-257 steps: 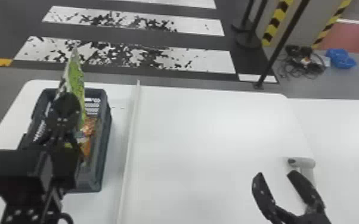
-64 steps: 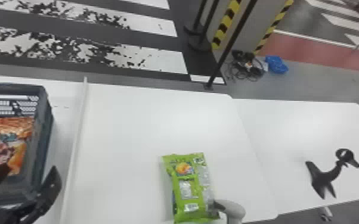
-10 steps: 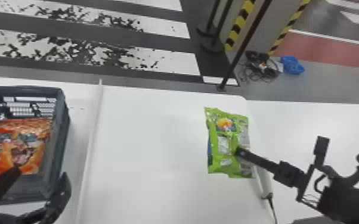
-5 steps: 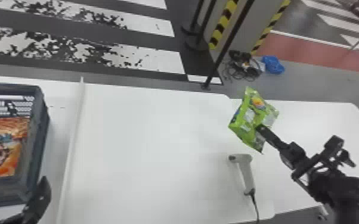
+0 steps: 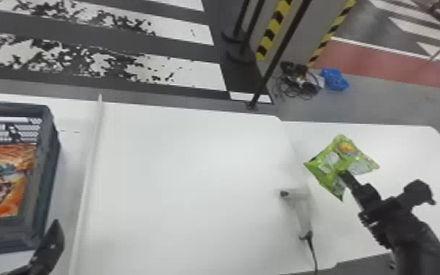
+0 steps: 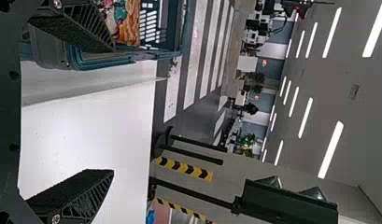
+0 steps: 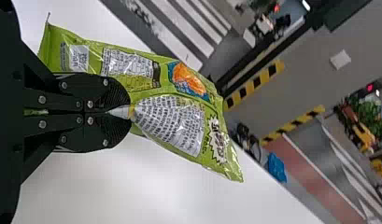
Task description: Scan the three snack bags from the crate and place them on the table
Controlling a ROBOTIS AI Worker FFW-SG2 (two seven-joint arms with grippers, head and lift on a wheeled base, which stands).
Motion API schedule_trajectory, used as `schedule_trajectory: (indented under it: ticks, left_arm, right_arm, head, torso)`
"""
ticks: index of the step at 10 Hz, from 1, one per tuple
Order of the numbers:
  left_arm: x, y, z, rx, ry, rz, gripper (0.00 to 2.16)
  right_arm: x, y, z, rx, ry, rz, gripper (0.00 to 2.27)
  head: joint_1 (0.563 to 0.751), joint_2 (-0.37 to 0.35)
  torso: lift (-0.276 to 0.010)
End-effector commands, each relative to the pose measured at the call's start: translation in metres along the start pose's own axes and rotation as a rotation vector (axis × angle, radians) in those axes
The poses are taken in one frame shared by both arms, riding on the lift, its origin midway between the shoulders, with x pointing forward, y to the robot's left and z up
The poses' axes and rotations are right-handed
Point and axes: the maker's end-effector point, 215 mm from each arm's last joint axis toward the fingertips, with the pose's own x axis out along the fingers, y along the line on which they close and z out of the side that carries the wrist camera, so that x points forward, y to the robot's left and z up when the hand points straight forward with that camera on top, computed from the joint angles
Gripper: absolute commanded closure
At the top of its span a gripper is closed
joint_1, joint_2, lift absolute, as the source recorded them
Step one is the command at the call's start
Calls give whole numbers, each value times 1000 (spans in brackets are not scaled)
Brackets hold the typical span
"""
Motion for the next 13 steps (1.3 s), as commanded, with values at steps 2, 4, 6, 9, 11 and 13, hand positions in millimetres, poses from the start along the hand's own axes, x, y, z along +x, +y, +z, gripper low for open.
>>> schedule_trajectory:
  ticks: [2,4,6,9,11,13]
  left_arm:
    - [-1,-1,1,2,-1,-8,70]
    - [-3,-3,0,0,2,-11,70]
    - [-3,-7,1,-1,0,-19,70]
    - [-2,-12,-1,0,2,-24,70]
    - [-1,-16,-2,5,3,-21,70]
    - [0,-18,-1,8,2,-25,70]
  right_arm:
    - [-1,-40,-14,89,-43,-127,2047]
    - [0,-53,-18,102,-46,-170,1932]
    - [9,-50,-23,35,-23,-205,-2]
    - [10,-39,-36,-39,13,-193,46]
    - [-12,-39,-35,-87,-1,-216,46]
    - [-49,22,-34,-184,-15,-62,46]
  head:
    - [695,-350]
    - [695,-350]
    - [695,-350]
    - [695,-350]
    - [695,-350]
    - [695,-350]
  torso:
    - [-37]
    - [-37]
    - [-37]
    - [-37]
    - [-37]
    - [-37]
